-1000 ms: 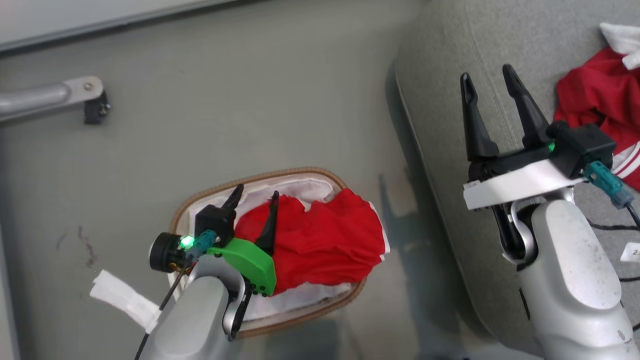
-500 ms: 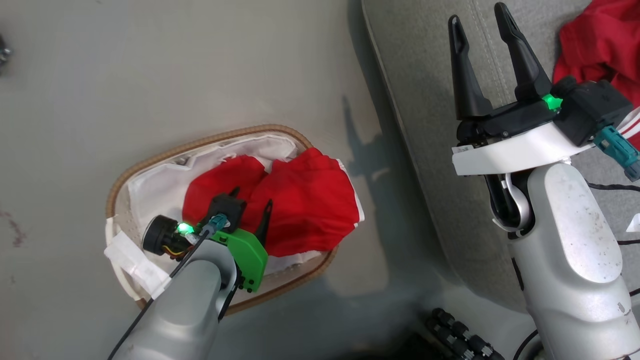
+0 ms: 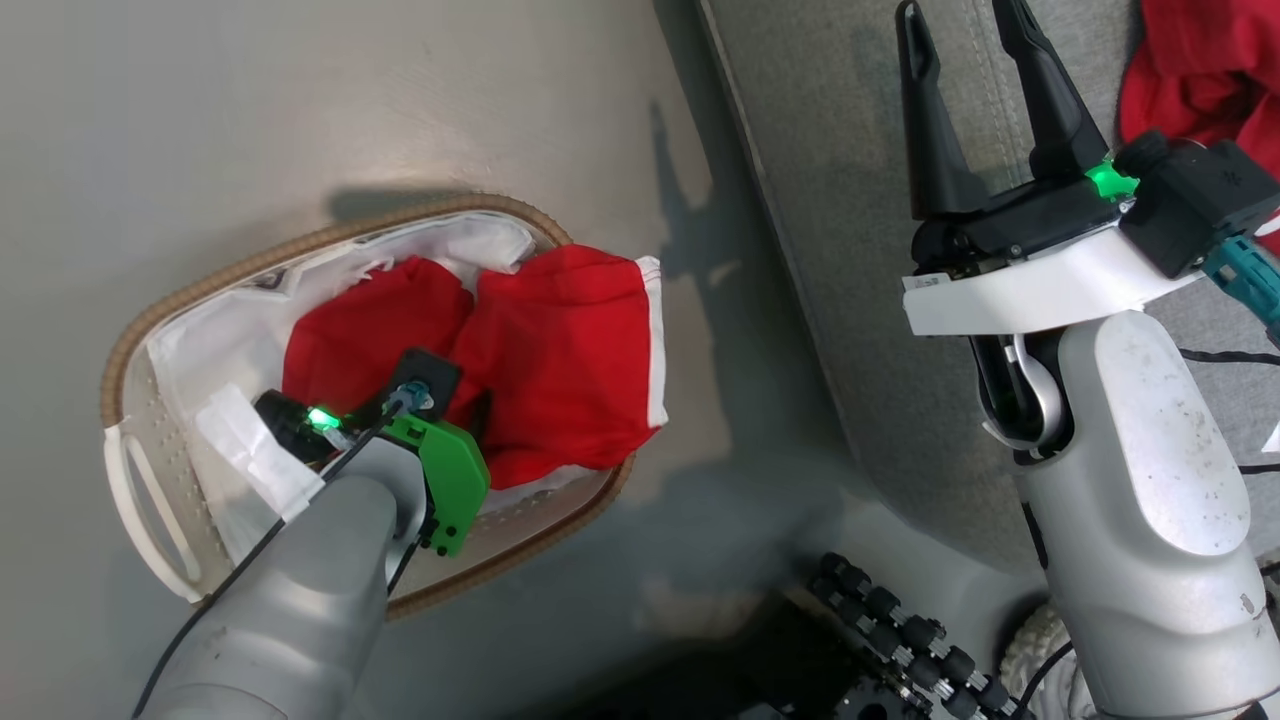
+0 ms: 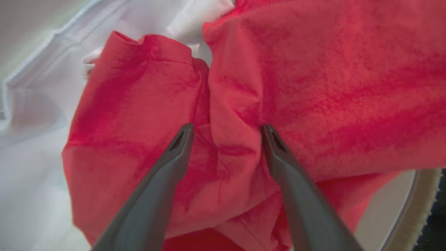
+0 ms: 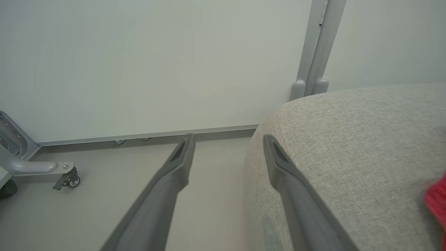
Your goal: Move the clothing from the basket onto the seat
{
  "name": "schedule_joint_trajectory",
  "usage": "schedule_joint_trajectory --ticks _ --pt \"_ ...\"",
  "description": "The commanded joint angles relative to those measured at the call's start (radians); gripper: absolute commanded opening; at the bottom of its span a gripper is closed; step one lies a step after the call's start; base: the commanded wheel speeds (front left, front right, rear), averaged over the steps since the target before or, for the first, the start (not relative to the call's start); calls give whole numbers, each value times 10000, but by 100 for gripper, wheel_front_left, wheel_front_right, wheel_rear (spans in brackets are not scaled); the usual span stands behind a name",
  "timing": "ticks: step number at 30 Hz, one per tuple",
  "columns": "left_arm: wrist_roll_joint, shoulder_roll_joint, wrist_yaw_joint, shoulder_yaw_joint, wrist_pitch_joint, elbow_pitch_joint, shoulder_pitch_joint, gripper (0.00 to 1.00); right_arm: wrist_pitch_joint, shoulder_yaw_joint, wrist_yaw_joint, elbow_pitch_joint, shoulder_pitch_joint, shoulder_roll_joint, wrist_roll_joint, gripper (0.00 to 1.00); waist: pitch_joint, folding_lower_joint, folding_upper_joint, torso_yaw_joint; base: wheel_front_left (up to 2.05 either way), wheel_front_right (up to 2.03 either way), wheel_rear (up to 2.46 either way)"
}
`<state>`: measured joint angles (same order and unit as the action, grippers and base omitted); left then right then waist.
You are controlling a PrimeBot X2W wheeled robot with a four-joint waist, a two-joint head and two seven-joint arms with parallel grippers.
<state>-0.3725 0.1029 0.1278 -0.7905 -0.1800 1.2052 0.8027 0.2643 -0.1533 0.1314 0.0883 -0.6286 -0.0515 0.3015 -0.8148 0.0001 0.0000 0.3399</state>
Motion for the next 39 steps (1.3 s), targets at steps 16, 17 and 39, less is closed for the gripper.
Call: schedule_joint_trajectory --ticks 16,17,39 --pt "-797 48 32 -1043 851 501 653 0 2 -51 -14 -160 -437 -7 107 100 -710 -1 0 167 0 0 0" --pt "-925 27 32 -1010 755 503 589 0 2 -39 -14 -114 -423 -7 68 100 -625 -1 0 140 0 0 0" --pt "-2037 -474 -256 51 -841 -1622 -1952 0 2 107 -14 1031 1315 -134 -866 100 3577 -1 0 -1303 0 0 0"
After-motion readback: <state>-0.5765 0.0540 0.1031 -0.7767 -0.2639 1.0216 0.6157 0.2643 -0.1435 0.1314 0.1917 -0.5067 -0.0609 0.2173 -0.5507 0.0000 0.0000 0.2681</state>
